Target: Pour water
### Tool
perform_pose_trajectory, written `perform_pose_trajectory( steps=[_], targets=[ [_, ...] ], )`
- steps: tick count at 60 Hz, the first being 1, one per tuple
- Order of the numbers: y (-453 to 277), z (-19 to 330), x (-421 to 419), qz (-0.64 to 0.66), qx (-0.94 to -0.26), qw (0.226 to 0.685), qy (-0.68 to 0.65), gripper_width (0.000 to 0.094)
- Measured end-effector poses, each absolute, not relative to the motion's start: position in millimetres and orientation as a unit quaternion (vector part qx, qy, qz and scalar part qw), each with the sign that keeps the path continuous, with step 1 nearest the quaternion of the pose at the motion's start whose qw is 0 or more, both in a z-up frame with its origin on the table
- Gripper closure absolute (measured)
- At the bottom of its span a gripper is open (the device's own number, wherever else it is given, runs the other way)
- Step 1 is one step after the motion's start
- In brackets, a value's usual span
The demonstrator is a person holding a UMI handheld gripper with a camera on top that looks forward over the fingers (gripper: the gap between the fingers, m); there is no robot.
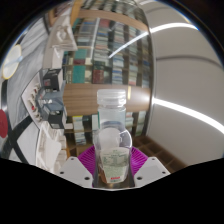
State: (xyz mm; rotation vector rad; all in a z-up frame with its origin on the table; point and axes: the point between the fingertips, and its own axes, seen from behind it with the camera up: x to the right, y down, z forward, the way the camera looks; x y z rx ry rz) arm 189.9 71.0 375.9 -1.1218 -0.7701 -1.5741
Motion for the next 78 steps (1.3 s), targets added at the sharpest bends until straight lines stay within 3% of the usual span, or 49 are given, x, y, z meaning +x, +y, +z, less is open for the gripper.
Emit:
perform_pose_trajectory(
  steps=[6,16,24,30,36,43,50,55,66,78],
  targets=[
    [96,357,119,-0.697,-0.364,0.446,-0.427,0.0524],
    [123,282,45,-0.705,-0.274,0.354,-0.549,0.0524],
    [131,228,29,-0.691,-0.231,0.323,-0.604,0.0525],
    [128,226,21,-0.683,-0.239,0.335,-0.603,0.0524],
    [123,257,21,-0.663,-0.287,0.400,-0.564,0.0525],
    [108,315,20,-0.587,-0.386,0.531,-0.473,0.0524],
    [93,358,28,-0.433,-0.513,0.656,-0.344,0.0522],
    [85,363,36,-0.289,-0.598,0.707,-0.241,0.0523],
    [89,292,53,-0.062,-0.714,0.692,-0.092,0.0523],
    [104,166,78,-0.001,-0.778,0.628,-0.032,0.0522]
  ],
)
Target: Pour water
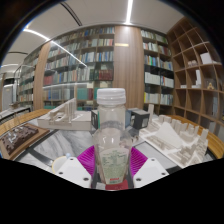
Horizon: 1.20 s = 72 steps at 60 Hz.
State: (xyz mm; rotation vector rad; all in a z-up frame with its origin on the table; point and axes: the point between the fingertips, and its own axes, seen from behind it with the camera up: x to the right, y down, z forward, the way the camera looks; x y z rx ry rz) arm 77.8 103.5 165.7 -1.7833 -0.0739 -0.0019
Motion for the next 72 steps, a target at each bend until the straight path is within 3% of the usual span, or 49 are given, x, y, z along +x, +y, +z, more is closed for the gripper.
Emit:
perform_pose_trajectory(
  steps=[17,21,29,33,36,39,48,63,72],
  targets=[
    [108,59,107,-0.007,-0.819,0.574,-0.007,0.0516],
    [107,65,108,-0.001,-0.799,0.601,0.000,0.0507],
    [107,64,108,0.003,-0.806,0.592,0.003,0.0403],
    [101,59,111,0.003,-0.824,0.567,0.016,0.0256],
    [94,62,110,0.003,-0.828,0.560,0.026,0.0067],
    [83,71,110,-0.004,-0.829,0.558,0.035,0.0100],
    [24,108,101,-0.025,-0.834,0.550,0.037,0.0080],
    [-126,172,74,-0.026,-0.839,0.538,0.073,0.0077],
    [-207,191,64,-0.039,-0.845,0.527,0.079,0.0080]
  ],
)
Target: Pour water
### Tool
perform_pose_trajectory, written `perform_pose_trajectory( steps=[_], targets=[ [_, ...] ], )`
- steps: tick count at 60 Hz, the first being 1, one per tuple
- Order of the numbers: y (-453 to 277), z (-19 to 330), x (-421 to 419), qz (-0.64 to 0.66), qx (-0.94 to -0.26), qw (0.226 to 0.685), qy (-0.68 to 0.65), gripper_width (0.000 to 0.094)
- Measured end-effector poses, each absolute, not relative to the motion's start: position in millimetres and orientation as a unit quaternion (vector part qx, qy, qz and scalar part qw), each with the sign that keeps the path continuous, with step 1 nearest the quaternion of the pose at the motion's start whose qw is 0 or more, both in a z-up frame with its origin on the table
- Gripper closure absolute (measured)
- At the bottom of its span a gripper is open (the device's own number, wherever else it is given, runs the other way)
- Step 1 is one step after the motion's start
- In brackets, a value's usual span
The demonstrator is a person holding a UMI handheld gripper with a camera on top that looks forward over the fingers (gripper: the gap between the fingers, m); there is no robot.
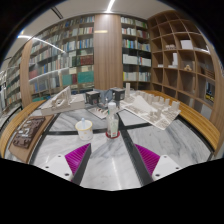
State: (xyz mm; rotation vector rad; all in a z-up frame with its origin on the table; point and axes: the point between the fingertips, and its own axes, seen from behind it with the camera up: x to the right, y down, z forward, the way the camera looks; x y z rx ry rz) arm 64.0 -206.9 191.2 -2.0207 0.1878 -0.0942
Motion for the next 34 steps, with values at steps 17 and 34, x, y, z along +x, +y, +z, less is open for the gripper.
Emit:
perform_pose_trajectory(
  steps=[17,34],
  targets=[
    [-292,203,48,-0.048,-0.850,0.520,0.068,0.0078],
    [-309,205,40,-0.068,-0.847,0.525,0.046,0.0072]
  ],
)
